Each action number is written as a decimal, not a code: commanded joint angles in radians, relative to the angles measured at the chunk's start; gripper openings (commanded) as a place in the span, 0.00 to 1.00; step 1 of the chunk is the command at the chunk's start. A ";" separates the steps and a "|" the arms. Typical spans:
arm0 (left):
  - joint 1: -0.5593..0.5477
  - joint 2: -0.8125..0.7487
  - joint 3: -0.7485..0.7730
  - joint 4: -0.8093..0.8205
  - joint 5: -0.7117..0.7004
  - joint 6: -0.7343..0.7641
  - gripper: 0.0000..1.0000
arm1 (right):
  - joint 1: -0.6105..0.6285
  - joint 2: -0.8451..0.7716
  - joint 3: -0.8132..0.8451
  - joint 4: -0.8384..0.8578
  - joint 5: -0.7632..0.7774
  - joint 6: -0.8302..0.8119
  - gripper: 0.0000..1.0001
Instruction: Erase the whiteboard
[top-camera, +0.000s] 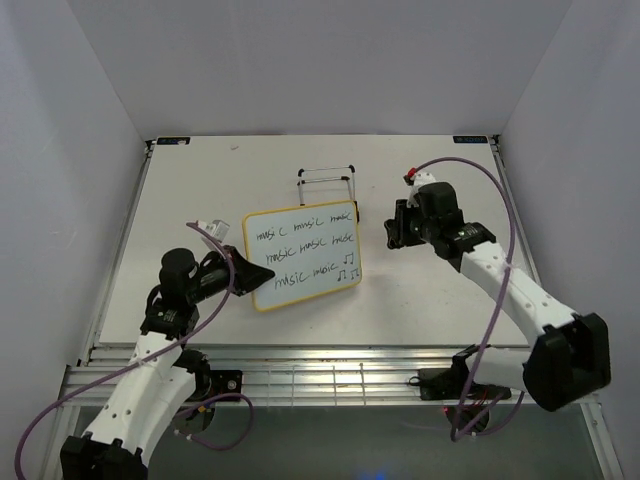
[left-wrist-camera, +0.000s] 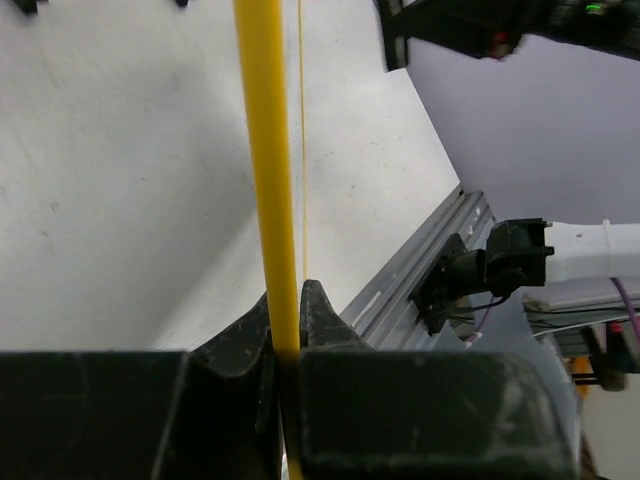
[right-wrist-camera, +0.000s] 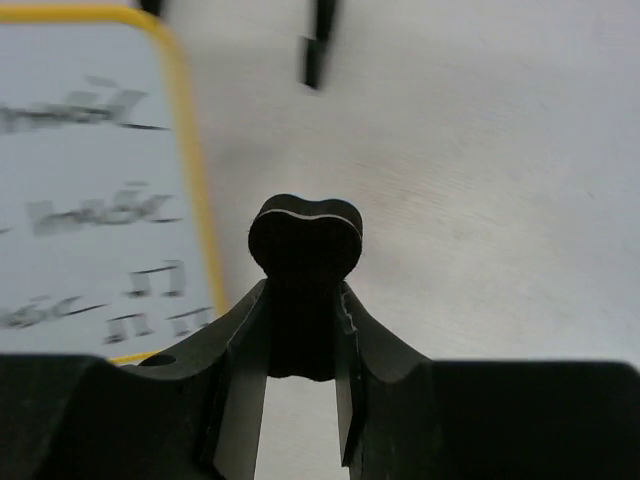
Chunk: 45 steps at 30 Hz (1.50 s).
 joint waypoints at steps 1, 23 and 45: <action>-0.001 0.041 -0.094 0.393 0.104 -0.185 0.00 | 0.117 -0.147 -0.029 0.123 -0.170 -0.042 0.27; -0.091 0.205 -0.203 0.720 0.190 -0.317 0.00 | 0.720 0.136 0.305 0.227 0.170 -0.079 0.24; -0.108 0.176 -0.190 0.726 0.219 -0.320 0.00 | 0.524 0.121 0.178 0.187 0.272 -0.079 0.24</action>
